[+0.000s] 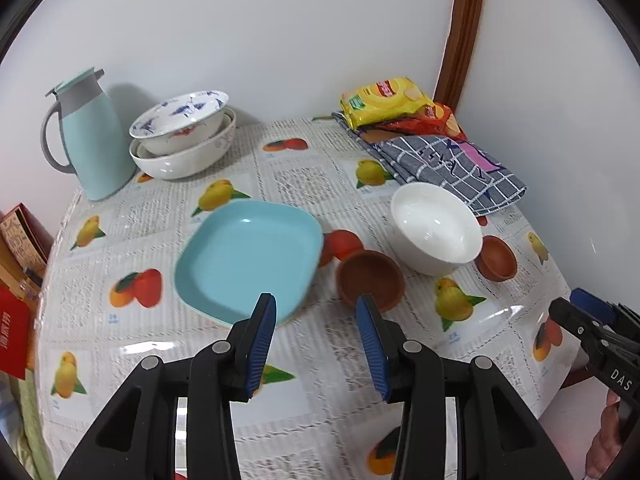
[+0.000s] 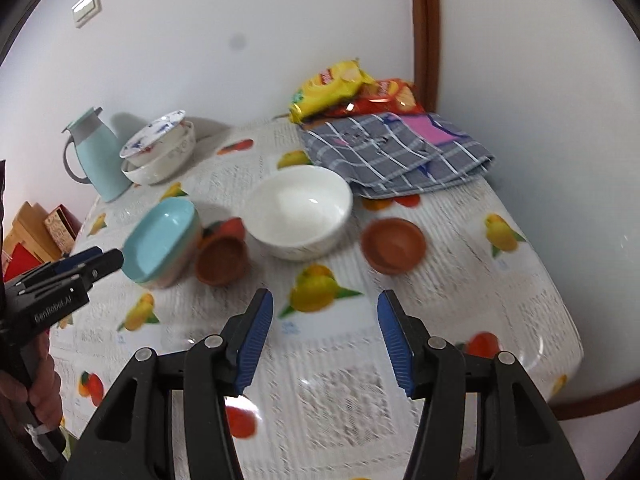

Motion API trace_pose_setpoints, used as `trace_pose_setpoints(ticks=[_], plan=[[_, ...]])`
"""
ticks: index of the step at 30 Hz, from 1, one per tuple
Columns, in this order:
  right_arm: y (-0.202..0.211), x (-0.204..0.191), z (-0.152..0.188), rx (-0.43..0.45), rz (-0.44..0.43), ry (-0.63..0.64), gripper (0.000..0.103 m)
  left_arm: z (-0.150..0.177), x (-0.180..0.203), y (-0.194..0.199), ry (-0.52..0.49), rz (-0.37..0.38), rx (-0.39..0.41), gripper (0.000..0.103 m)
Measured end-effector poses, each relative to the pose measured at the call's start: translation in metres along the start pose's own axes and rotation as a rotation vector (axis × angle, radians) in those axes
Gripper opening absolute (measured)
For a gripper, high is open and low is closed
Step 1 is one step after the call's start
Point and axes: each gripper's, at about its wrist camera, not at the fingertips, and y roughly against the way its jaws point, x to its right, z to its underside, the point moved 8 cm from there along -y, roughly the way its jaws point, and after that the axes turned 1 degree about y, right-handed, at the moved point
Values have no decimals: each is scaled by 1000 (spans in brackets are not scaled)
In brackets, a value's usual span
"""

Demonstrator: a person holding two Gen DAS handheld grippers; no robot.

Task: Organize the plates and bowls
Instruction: 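Open both grippers and withdraw from the plate stack, then grasp a small brown bowl with the left gripper while the right grasps another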

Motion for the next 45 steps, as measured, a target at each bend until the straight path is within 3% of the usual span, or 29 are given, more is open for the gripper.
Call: trace_pose_setpoints(ticks=[6, 14, 27, 32, 45], plan=[[-2, 29, 13, -19, 28, -6, 54, 8, 7, -15, 60, 1, -59, 40], [-24, 55, 18, -28, 52, -1, 54, 15, 19, -45, 67, -18, -109, 40], [-78, 93, 0, -65, 82, -79, 54, 16, 28, -99, 169, 22, -195, 40], [-100, 99, -8, -77, 43, -117, 54, 12, 24, -115, 229, 29, -204, 40], [-143, 100, -18, -91, -19, -172, 49, 6, 26, -142, 274, 58, -230, 40]])
